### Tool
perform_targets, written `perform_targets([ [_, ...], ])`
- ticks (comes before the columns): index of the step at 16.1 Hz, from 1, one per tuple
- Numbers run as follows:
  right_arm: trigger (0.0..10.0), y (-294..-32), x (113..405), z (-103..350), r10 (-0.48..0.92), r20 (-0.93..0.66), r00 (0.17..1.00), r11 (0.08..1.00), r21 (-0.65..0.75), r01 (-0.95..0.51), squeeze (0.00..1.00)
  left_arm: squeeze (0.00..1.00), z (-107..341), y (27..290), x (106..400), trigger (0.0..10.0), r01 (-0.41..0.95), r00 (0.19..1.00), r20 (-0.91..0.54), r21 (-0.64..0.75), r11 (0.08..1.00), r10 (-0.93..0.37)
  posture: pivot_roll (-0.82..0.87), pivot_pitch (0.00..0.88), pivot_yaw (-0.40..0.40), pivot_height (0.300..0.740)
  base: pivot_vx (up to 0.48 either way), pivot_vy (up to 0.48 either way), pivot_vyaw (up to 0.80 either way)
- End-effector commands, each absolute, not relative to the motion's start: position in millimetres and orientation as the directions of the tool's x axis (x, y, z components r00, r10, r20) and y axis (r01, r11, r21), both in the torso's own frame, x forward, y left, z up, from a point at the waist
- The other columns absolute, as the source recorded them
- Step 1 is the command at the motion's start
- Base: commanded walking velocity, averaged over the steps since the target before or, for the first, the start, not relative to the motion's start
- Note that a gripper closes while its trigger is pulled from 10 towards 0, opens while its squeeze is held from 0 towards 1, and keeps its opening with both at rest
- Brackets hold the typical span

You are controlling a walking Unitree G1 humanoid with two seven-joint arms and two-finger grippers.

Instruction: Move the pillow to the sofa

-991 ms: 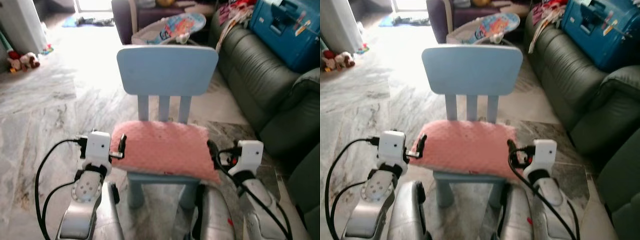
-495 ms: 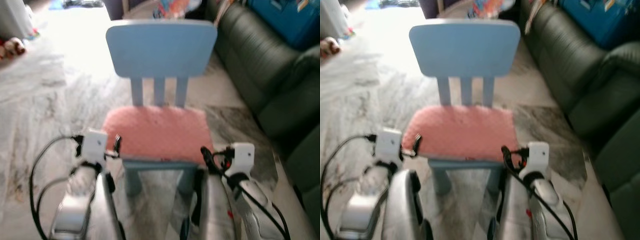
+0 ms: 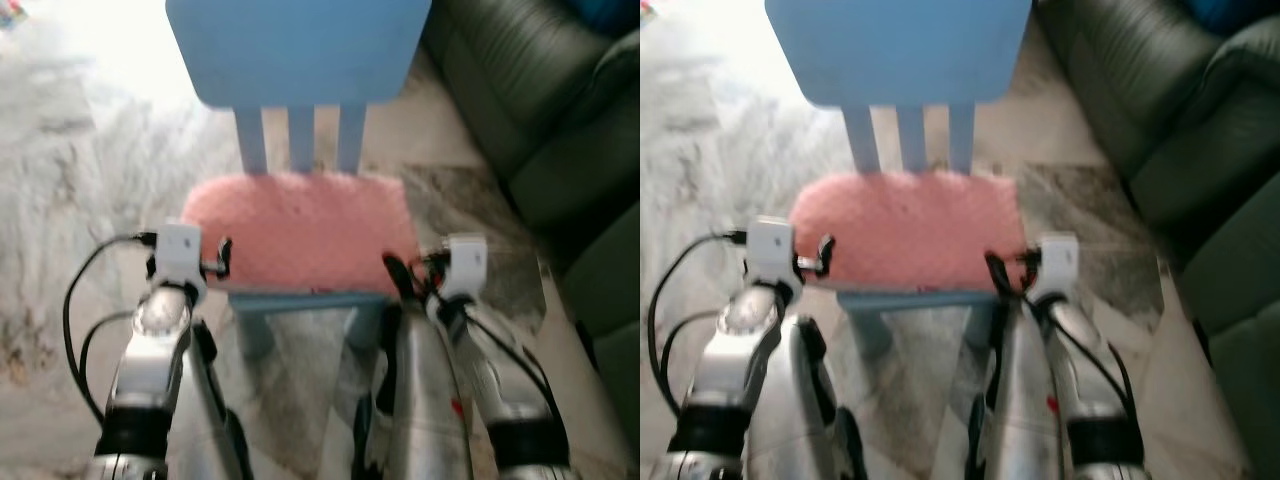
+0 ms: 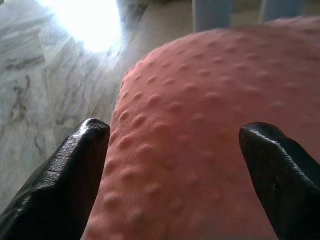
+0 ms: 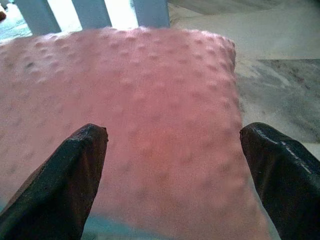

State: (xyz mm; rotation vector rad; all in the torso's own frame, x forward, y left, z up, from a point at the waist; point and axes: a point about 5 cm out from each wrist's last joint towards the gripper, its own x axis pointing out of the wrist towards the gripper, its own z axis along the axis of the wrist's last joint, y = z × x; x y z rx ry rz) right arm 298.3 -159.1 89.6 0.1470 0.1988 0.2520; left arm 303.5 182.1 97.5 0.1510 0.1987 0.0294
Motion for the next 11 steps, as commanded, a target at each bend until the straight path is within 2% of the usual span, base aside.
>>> perform_targets([
  [1, 10.0, -160.6, 300.7, 84.2, 0.259, -0.192, 0.946, 0.959, 0.166, -0.229, 1.00, 1.00, 95.9, 189.2, 306.9, 10.0, -0.060, 0.978, -0.186, 0.162, 0.985, 0.090, -0.02, 0.284, -0.056, 0.445, 0.000, 0.000, 0.00],
  [2, 10.0, -159.6, 303.4, 85.1, 0.263, -0.187, 0.947, 0.959, 0.158, -0.235, 1.00, 1.00, 97.5, 189.9, 309.3, 10.0, -0.072, 0.980, -0.173, 0.155, 0.985, 0.098, -0.02, 0.284, -0.056, 0.445, 0.000, 0.000, 0.00],
  [3, 10.0, -156.6, 312.5, 86.9, 0.276, -0.170, 0.946, 0.955, 0.159, -0.250, 0.64, 1.00, 104.0, 194.1, 318.5, 10.0, -0.095, 0.985, -0.125, 0.175, 0.980, 0.118, -0.02, 0.302, -0.062, 0.445, 0.000, 0.000, 0.00],
  [4, 10.0, -156.5, 315.0, 85.6, 0.279, -0.171, 0.945, 0.955, 0.152, -0.254, 0.00, 1.00, 104.4, 195.9, 321.0, 10.0, -0.104, 0.984, -0.122, 0.188, 0.977, 0.128, -0.02, 0.310, -0.062, 0.445, 0.000, 0.000, 0.00],
  [5, 10.0, -157.5, 318.4, 81.0, 0.273, -0.186, 0.944, 0.958, 0.143, -0.249, 0.00, 1.00, 106.4, 197.9, 325.7, 10.0, -0.123, 0.984, -0.107, 0.189, 0.974, 0.145, -0.02, 0.319, -0.064, 0.445, 0.000, 0.000, 0.00],
  [6, 10.0, -158.8, 322.0, 76.2, 0.262, -0.200, 0.944, 0.961, 0.145, -0.236, 0.00, 0.24, 109.3, 199.3, 331.8, 10.0, -0.132, 0.984, -0.094, 0.187, 0.973, 0.151, -0.01, 0.330, -0.066, 0.445, 0.000, 0.000, 0.00],
  [7, 10.0, -158.6, 323.0, 75.3, 0.262, -0.203, 0.943, 0.961, 0.146, -0.235, 0.00, 0.07, 110.6, 199.4, 333.6, 10.0, -0.131, 0.985, -0.087, 0.183, 0.974, 0.149, -0.01, 0.330, -0.066, 0.445, 0.000, 0.000, 0.00],
  [8, 10.0, -157.8, 328.0, 73.2, 0.258, -0.214, 0.942, 0.962, 0.148, -0.230, 0.00, 0.00, 113.0, 198.0, 341.1, 10.0, -0.128, 0.986, -0.080, 0.184, 0.975, 0.144, 0.00, 0.336, -0.068, 0.445, 0.000, 0.000, 0.00],
  [11, 10.0, -152.8, 334.4, 69.4, 0.260, -0.223, 0.940, 0.961, 0.157, -0.229, 0.00, 0.00, 104.6, 194.0, 351.6, 10.0, -0.118, 0.980, -0.138, 0.189, 0.975, 0.146, 0.00, 0.338, -0.070, 0.445, 0.000, 0.000, 0.00],
])
